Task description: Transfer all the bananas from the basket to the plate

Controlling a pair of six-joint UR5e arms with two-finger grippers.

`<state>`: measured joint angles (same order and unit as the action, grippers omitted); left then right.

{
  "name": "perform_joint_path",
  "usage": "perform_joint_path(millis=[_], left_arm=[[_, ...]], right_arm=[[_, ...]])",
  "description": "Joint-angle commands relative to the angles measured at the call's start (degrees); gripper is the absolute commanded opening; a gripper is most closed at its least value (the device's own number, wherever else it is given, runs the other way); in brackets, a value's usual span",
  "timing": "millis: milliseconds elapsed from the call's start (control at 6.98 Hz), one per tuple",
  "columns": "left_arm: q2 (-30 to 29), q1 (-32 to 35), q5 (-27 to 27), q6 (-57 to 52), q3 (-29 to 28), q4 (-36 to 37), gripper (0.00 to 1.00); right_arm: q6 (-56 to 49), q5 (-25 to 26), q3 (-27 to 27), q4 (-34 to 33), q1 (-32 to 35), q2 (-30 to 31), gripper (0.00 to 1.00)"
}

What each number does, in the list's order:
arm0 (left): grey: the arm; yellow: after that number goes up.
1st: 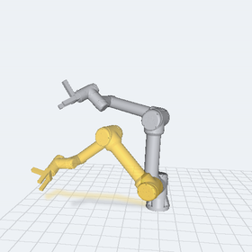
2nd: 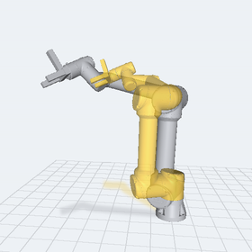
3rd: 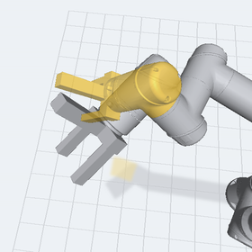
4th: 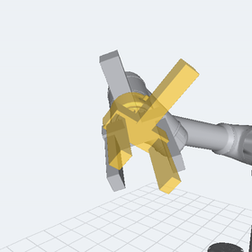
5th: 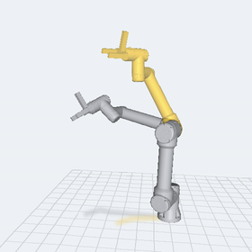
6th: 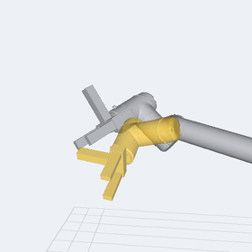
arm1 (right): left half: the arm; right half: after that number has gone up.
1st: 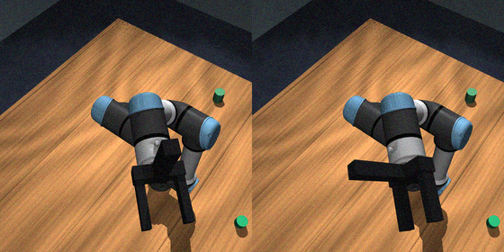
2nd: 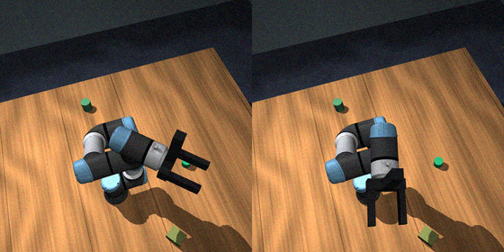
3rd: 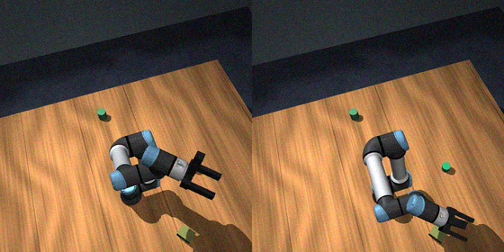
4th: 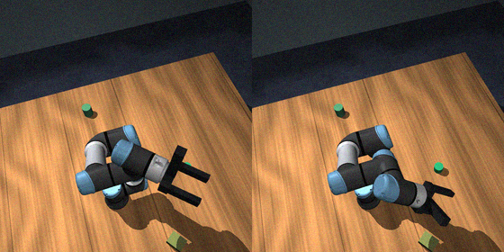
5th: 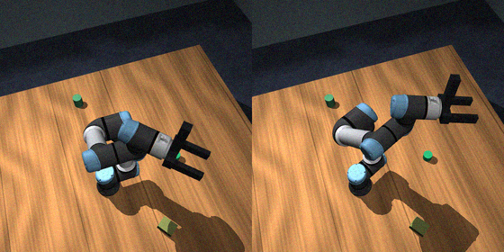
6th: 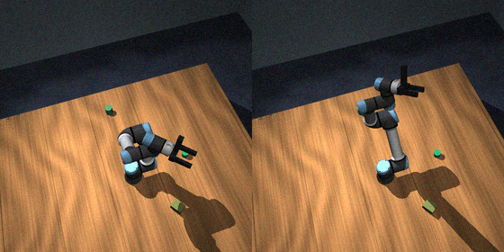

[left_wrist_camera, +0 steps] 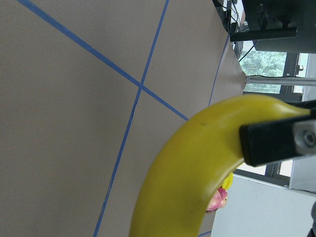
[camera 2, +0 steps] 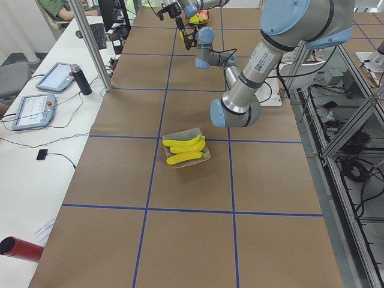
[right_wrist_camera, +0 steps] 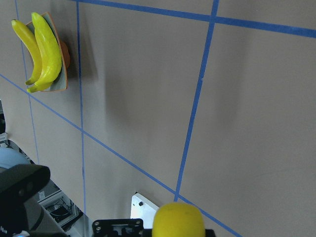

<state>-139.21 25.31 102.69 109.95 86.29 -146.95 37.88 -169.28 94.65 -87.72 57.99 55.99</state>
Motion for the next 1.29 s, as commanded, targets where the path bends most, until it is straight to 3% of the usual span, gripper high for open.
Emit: perform_joint_path(millis=[0,287,430,573,717,860,1003,1147], left_arm=[[-0.4,0.0,-0.4,0.1,-0.7,-0.8,0.99],[-0.4,0.1,-0.4,0.0,-0.8,-0.8,0.68],[-0.4,0.0,-0.4,0.0,-0.8,-0.8,0.44],[-0.4,0.0,-0.4,0.0,-0.8,-0.8,0.04],[-0.4,0.1,-0.4,0.1,-0.9,-0.8,0.0],[-0.4,0.2,-0.3,0.2,-0.9,-0.8,0.0],[-0.4,0.3,-0.3,0.2,-0.9,-0.8,0.0],[-0.4,0.3,-0.2,0.3,-0.9,-0.8,0.0]], right_arm=[[0.0,0.0,0.0,0.0,0.0,0.1,0.0],[0.0,0.0,0.0,0.0,0.0,0.1,0.0],[0.0,0.0,0.0,0.0,0.0,0.1,0.0],[0.0,0.0,0.0,0.0,0.1,0.1,0.0],[0.0,0.0,0.0,0.1,0.1,0.1,0.0],[0.0,0.0,-0.1,0.0,0.3,0.1,0.22],[0.0,0.0,0.0,0.0,0.5,0.1,0.99],[0.0,0.0,0.0,0.1,0.7,0.2,1.0]])
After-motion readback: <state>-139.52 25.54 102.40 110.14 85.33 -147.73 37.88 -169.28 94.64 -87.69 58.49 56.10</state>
